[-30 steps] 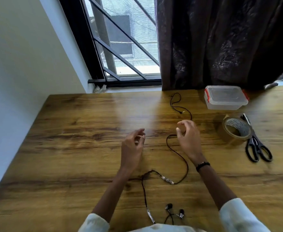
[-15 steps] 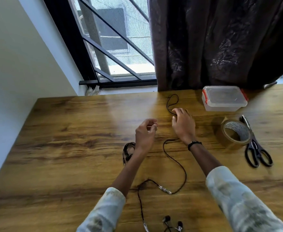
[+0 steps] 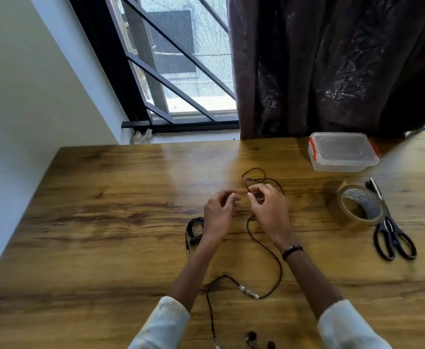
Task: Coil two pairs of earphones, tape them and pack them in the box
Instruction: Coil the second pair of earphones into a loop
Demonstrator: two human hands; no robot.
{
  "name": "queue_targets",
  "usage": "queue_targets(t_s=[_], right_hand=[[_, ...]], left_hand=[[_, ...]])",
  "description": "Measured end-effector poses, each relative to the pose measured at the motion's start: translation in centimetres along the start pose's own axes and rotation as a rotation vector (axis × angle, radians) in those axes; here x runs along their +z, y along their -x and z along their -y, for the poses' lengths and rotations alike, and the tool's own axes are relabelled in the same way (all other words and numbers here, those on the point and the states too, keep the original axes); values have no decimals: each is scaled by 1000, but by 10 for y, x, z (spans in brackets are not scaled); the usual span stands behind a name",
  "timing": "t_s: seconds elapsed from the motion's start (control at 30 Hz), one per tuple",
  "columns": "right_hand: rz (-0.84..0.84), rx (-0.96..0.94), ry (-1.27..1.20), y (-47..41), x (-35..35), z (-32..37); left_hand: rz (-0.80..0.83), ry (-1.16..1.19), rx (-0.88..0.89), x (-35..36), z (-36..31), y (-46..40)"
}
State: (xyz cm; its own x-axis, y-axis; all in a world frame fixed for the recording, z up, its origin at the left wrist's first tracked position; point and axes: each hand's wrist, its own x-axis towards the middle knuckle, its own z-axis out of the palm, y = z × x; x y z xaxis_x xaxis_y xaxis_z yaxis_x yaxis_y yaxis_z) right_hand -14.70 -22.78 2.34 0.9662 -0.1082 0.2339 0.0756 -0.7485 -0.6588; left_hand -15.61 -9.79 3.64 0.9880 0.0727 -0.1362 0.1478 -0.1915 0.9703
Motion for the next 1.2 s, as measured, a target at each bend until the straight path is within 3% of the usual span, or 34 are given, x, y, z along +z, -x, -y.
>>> queue_targets(t_s=[0.27,0.37,0.47,0.57,0.73,0.8,1.0,1.2], right_hand=[[13,-146,-132,42,-29,50],[41,-245,-167,48,-46,62],[-41,-248,-287,47,-65,70],[-33,-272,-238,37,-81,77],[-72,-557,-102,20,-95,98],[-57,-626,-174,15,-99,101],[-39,-580,-287,17,-108,115],[87,-478,-399,37,-97,124]], left_hand=[[31,309,-13,-24,-43,27],[110,396,-85,-43,-59,33],[202,479,-167,-63,-78,38],[308,584,-194,-78,-95,46],[422,656,-157,-91,-119,63],[472,662,-131,-96,-126,69],[599,551,20,-107,-135,81],[514,563,185,-103,-146,83]])
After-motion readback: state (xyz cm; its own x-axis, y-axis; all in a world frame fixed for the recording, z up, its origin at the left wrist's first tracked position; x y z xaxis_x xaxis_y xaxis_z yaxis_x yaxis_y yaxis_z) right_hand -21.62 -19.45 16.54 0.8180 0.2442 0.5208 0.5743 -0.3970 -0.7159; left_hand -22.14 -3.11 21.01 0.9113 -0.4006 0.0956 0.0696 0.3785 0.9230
